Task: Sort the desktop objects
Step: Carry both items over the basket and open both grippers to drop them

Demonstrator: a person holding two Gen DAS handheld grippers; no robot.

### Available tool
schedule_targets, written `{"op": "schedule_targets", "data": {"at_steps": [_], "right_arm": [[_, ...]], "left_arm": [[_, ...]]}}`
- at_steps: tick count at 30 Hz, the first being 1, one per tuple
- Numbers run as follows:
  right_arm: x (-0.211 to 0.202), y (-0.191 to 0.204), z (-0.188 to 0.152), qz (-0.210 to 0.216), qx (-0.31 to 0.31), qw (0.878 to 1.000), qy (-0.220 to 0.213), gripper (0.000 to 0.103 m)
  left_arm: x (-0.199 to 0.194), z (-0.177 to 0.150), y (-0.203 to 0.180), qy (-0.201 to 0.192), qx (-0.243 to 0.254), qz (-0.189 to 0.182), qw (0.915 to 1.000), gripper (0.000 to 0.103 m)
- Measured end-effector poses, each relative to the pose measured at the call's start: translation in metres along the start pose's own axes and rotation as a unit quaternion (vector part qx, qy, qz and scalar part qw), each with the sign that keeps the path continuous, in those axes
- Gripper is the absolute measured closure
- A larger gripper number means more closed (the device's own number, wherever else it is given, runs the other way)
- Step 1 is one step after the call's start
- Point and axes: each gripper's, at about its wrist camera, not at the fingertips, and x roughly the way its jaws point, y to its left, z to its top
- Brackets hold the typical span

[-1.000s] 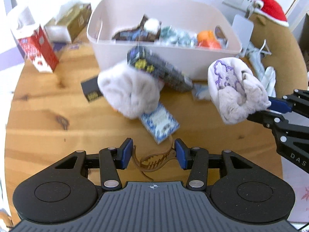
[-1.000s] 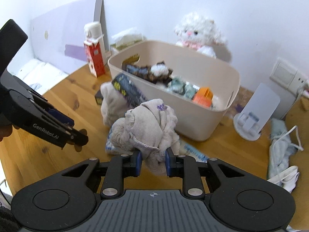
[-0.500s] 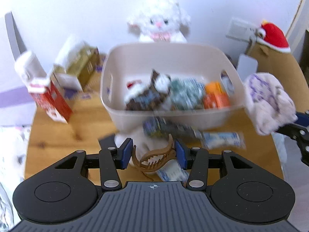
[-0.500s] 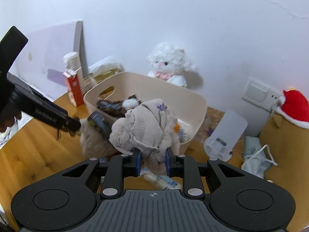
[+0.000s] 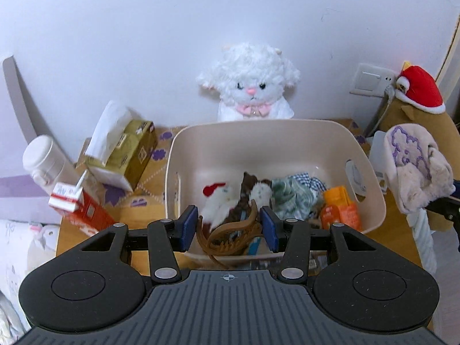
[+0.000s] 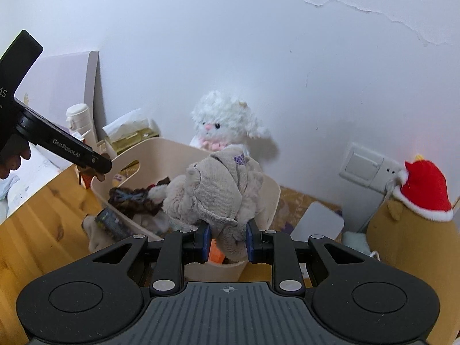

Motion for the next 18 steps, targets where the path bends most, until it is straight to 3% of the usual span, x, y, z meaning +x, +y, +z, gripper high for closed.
{"op": "schedule_targets", "data": {"at_steps": [7, 18], "right_arm": [[0.027, -0.008, 0.014, -0.008, 0.001, 1.000, 0.000, 0.081], [0.080, -0.005, 0.016, -0.001, 0.019, 0.999, 0.033, 0.081]], "left_arm": [[0.023, 0.020, -0.008, -0.011, 0.027, 0.002, 0.9996, 0.055], [0.076, 0.025, -0.022, 0.014, 0.061, 0.018, 0.9979, 0.055]]}}
